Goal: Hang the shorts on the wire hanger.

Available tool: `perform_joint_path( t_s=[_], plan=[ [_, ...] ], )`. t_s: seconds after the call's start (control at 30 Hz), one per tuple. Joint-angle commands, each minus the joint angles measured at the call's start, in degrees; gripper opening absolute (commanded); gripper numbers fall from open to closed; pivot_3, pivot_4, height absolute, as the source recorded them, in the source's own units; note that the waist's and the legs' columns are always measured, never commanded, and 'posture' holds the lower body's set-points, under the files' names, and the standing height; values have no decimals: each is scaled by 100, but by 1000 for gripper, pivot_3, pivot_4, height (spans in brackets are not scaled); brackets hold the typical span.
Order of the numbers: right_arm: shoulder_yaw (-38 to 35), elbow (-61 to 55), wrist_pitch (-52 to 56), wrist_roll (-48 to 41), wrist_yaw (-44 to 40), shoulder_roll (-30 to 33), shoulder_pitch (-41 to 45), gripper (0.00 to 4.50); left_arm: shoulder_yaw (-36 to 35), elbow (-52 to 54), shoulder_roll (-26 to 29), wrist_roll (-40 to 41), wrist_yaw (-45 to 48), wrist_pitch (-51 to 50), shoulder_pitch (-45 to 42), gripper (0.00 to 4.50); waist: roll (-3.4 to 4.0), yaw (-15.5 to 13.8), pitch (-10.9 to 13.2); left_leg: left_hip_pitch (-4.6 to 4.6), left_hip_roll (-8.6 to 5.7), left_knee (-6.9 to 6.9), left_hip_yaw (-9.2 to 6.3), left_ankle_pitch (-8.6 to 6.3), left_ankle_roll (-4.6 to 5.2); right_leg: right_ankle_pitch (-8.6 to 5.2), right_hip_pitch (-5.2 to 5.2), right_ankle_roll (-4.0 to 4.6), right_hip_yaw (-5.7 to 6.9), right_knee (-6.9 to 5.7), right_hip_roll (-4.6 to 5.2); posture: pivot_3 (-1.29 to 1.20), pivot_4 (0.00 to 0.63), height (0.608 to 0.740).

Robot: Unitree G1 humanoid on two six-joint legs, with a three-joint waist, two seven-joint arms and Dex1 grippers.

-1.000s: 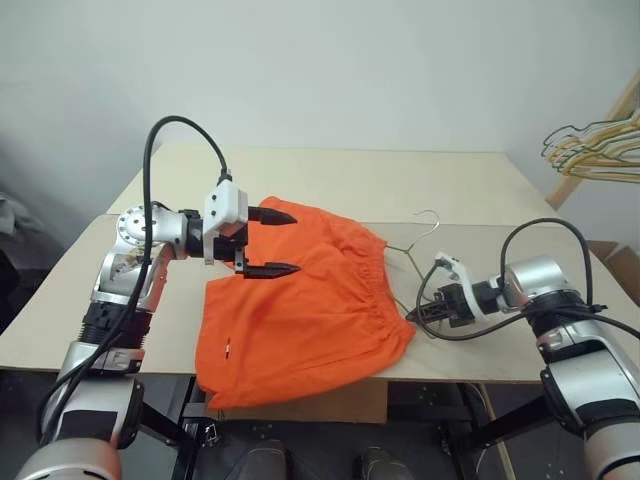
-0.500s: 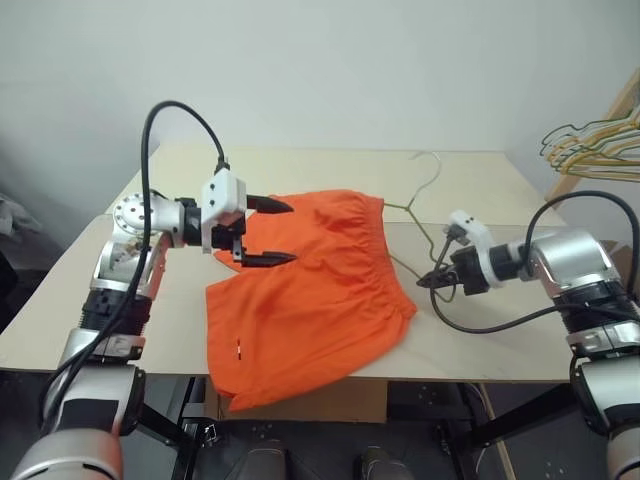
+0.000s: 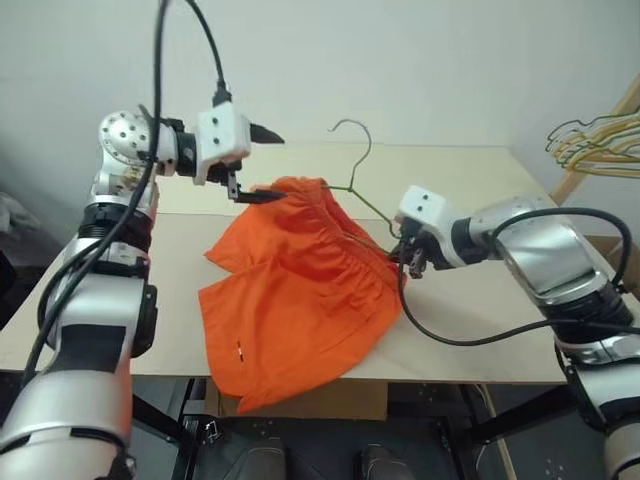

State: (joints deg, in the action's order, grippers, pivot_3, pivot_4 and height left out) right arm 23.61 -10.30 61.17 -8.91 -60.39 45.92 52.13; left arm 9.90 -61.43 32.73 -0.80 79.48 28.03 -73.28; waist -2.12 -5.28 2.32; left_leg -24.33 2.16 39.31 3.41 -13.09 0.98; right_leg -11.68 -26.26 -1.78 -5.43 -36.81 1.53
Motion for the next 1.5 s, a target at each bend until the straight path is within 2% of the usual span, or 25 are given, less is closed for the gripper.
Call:
perform_joint_path(
  t_s=[0.03,0.2,0.4,0.53,0.9,1.2,1.23,1.33,1.5],
  plan=[
    [64,-226,215,-115,-232,142,420,0,159,-307,-109,-242,346,429,-361,4446,0,7,0,0,0,1,0,0,0,0,0,0,0,0,0,84,0,740],
    [216,-290,285,-154,-359,232,617,0,460,-699,-289,-834,-35,539,-527,4446,0,47,0,-1,2,4,0,0,0,0,-3,0,0,-5,0,60,0,740],
    [202,-434,426,-296,-455,309,667,0,647,-903,-313,-1178,274,638,-592,4446,0,200,0,-1,2,6,-1,0,0,0,-5,0,-1,-13,-1,47,0,740],
    [155,-451,506,-383,-480,343,729,0,609,-1004,-343,-1224,438,561,-616,3535,0,311,0,0,3,6,-2,0,0,-1,-6,1,-1,-20,-1,31,0,740],
    [74,-531,621,-647,-568,445,814,0,456,-1072,-352,-1185,473,358,-574,63,0,481,0,-4,5,35,-3,-1,0,-1,-5,-3,-1,-34,0,26,0,740],
    [-26,-618,9,-597,-543,621,546,0,267,-1059,-345,-1084,556,165,-540,26,0,524,0,-4,8,42,-3,-1,0,-12,-5,-22,0,-40,-2,27,0,740],
    [-110,-670,6,-587,-472,704,421,544,235,-1057,-335,-1059,604,124,-527,0,0,525,0,-4,8,42,-3,-1,1,-12,-5,-22,0,-40,-1,26,0,740],
    [-474,-850,94,-674,-319,899,112,1453,169,-1038,-313,-1032,666,43,-486,0,0,510,0,-7,7,42,-5,-2,1,-11,-5,-20,1,-38,-1,28,0,740],
    [-1915,-1066,523,-932,119,1292,-806,3137,107,-994,-225,-1030,844,-5,-354,0,0,472,0,-6,3,43,-4,-3,1,-6,-3,-12,-1,-38,2,31,0,740]
  ],
)
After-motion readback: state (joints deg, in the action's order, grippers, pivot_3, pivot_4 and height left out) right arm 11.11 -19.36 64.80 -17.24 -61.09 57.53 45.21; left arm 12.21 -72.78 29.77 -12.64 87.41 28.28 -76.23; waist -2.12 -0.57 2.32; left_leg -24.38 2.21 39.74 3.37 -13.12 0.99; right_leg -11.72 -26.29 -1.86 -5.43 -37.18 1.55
